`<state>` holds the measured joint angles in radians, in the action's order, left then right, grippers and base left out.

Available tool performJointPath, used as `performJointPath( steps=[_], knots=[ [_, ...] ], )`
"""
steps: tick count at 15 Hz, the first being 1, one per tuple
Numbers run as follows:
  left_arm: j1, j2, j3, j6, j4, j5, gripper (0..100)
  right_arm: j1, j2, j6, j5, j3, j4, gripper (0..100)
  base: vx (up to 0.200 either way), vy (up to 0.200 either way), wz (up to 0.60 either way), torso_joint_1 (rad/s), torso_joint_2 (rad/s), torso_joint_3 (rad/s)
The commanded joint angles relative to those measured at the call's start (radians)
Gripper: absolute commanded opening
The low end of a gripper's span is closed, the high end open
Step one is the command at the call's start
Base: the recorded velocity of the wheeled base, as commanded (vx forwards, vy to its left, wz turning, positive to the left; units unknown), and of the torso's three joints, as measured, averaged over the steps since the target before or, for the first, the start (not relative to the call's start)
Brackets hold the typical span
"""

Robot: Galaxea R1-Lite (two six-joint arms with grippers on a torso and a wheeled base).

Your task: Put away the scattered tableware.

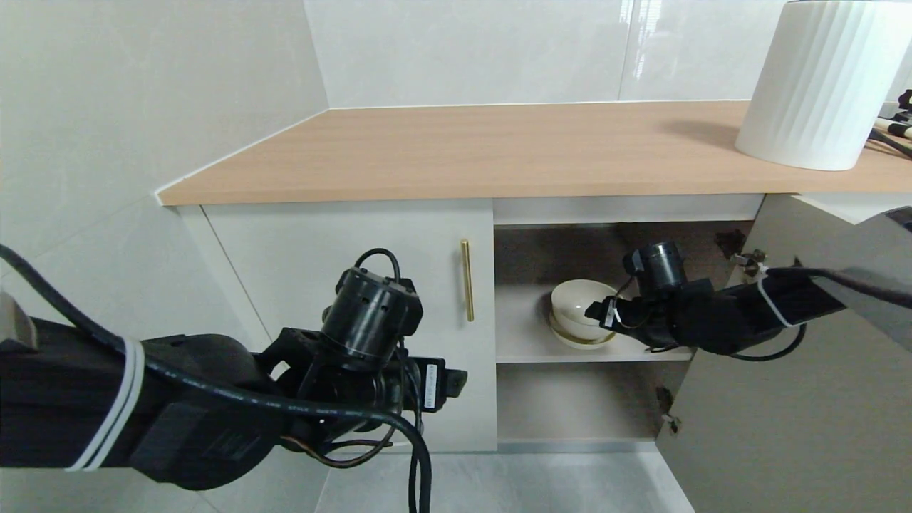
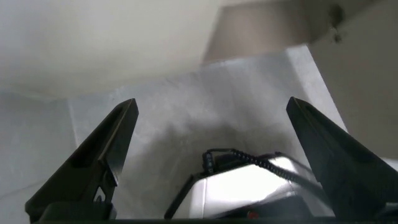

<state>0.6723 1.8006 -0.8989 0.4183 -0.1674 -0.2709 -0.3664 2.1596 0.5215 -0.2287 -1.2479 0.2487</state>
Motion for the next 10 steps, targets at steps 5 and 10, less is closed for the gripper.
performJointPath(
  steps=[5,10],
  knots=[
    [-0.221,-0.218,0.14,0.01,0.003,0.007,100,-0.097,-0.607,-0.058,0.055,0.294,-0.282,100,0.0,0.0,0.0,0.0,0.0,0.0],
    [-0.255,-0.362,0.288,0.008,0.002,0.062,100,-0.143,-0.791,-0.074,0.15,0.372,-0.447,100,0.0,0.0,0.0,0.0,0.0,0.0]
  ],
)
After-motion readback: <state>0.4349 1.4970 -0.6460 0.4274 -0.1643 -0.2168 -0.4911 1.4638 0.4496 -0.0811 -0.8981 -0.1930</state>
